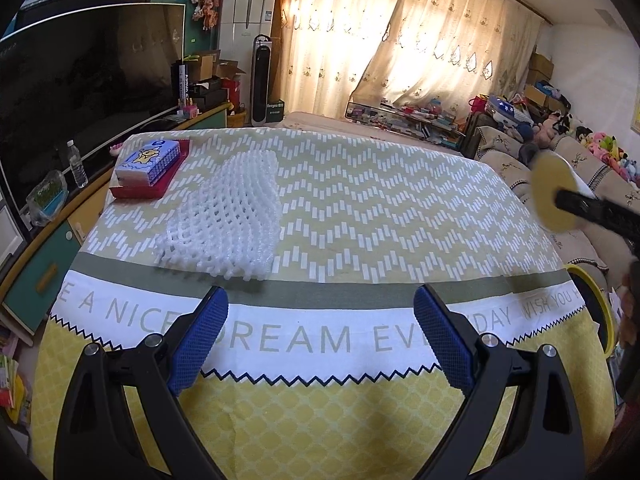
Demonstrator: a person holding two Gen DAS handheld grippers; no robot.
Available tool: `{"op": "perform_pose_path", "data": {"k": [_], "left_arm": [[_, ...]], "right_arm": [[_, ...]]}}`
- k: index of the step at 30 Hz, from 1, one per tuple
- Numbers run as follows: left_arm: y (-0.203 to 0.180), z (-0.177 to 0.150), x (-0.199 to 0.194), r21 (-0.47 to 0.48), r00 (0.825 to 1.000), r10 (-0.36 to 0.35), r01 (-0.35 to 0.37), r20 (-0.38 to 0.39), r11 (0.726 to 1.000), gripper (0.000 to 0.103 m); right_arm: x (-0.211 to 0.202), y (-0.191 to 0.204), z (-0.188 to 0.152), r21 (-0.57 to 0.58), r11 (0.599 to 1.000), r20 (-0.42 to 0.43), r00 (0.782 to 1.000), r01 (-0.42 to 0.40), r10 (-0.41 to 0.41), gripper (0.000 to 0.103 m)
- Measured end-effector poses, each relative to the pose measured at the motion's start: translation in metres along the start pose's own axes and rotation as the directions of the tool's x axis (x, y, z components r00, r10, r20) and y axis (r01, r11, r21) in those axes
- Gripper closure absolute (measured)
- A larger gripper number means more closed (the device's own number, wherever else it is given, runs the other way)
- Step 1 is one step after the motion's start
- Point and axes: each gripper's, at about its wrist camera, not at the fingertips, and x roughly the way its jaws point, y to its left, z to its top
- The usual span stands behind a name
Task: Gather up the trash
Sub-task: 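Grasp the white paper cup with the right gripper and lift, then carry the paper cup over the bin and open the right gripper, then grasp the white foam net sleeve with the left gripper and lift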
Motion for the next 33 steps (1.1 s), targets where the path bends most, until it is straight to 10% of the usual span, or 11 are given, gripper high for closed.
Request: {"op": "perform_pose_path", "data": {"k": [14,23,33], "left_arm": [[-0.006,0.000,0.000,0.029,1.000,0.001,-0.001,-0.003,1.000,0.010],[-0.009,0.001,0.007,0.041,0.999,0.003,-0.001,-0.040,0.999,0.010],[0.019,0.038,0.023,0.050,0.975,0.192,-0.187,-0.116,0.981,0.005]], "right_arm": [[-0.048,-0.180,-0.094,0.277,0.907,-0.075,0.948,0.317,-0.308,0.022],[-0.061,-0.194,-0.101,0.327,0.893,-0.031,0.948,0.309,-0.316,0.017],[-0.074,-0.170,-0.098,0.297,0.924,0.041,0.964,0.239,-0.262,0.016]]}}
